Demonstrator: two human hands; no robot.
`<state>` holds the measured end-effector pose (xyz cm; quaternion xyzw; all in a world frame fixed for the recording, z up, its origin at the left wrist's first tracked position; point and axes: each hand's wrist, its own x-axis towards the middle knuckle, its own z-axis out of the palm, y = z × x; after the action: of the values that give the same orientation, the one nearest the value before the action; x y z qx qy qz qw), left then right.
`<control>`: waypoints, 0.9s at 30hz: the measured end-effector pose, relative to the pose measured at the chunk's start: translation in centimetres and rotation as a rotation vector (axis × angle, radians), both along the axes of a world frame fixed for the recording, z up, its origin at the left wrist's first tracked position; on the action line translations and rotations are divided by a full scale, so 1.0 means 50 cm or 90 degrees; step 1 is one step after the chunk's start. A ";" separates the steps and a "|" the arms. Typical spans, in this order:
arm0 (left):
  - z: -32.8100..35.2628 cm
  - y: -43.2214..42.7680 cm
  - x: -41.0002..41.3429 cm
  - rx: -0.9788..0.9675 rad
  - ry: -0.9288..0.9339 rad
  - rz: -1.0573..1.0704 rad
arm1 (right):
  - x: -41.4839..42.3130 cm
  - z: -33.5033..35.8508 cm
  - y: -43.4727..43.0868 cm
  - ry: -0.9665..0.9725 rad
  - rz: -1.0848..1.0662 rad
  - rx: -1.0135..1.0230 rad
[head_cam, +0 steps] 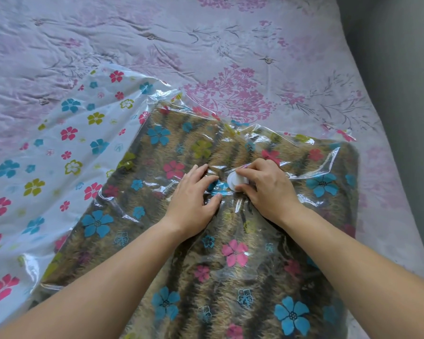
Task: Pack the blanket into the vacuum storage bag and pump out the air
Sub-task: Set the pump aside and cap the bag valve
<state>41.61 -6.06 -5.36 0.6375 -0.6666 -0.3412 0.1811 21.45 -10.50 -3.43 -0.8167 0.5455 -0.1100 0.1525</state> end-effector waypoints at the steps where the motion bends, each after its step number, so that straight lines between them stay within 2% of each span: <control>1: 0.000 0.000 0.000 -0.001 0.000 0.000 | 0.000 0.000 -0.002 0.006 0.005 0.007; 7: -0.001 0.002 -0.001 -0.007 -0.002 0.002 | 0.001 0.002 -0.011 0.024 0.021 0.045; 14: -0.002 0.003 0.000 -0.009 -0.001 0.003 | 0.014 -0.001 -0.013 0.049 -0.065 -0.016; 19: -0.005 0.003 -0.001 -0.016 -0.001 0.004 | 0.020 -0.002 -0.009 0.053 -0.082 -0.012; 27: -0.006 0.002 0.000 -0.012 0.004 0.003 | 0.012 0.005 0.007 0.059 -0.005 -0.007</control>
<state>41.62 -5.94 -5.67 0.6362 -0.6676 -0.3364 0.1906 22.03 -10.13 -3.20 -0.8196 0.5546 -0.0758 0.1223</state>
